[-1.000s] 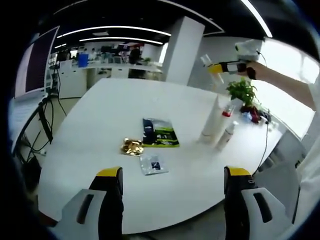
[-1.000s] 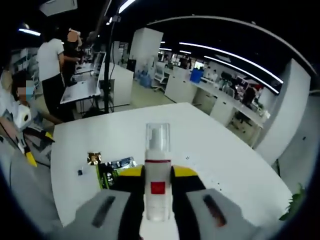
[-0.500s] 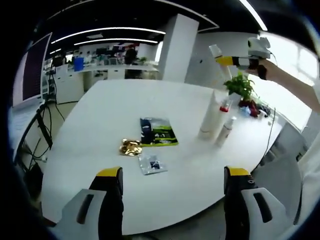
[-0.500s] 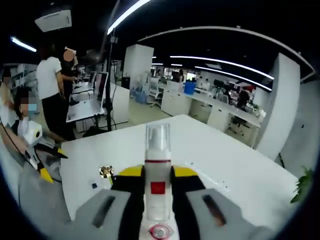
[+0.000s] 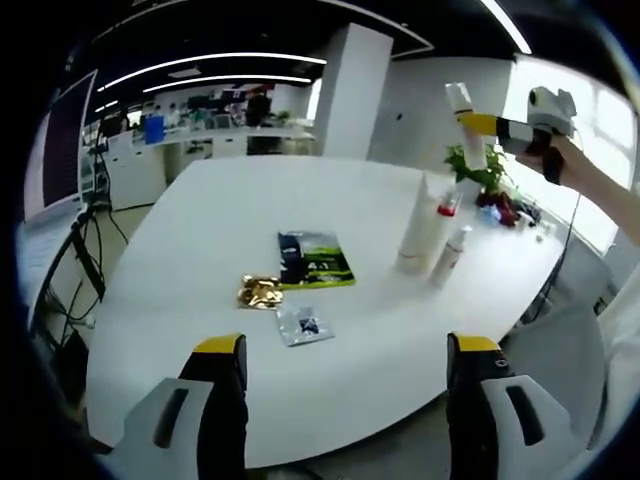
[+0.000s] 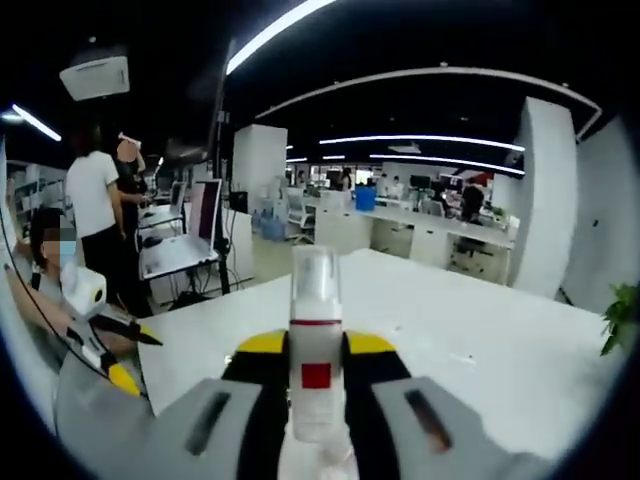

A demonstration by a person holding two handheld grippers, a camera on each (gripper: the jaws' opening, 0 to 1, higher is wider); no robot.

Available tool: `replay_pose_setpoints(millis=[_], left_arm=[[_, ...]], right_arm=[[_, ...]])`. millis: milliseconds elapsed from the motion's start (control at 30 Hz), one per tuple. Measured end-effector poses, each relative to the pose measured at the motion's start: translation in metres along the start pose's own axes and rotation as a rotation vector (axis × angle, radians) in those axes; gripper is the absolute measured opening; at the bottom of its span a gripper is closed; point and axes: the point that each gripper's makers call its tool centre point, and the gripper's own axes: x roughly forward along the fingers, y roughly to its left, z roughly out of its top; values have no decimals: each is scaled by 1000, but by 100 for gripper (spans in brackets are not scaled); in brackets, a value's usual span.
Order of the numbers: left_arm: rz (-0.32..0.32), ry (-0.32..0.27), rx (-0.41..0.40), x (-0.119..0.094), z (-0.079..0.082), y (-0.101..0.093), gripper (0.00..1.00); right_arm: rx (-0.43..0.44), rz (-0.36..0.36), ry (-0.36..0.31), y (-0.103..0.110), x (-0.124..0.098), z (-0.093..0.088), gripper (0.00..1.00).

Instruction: Arrange the skincare products in the storage area until every visible bottle or jar stands upright without overlapping.

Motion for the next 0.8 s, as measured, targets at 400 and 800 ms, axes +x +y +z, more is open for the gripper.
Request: replay_pose_setpoints(millis=[400, 800], left_arm=[[8, 19, 29, 0, 2, -7, 78], [-152, -8, 126, 17, 38, -87, 76]], right_arm=[[184, -51, -111, 42, -29, -23, 19], [287, -146, -129, 60, -48, -39, 19]])
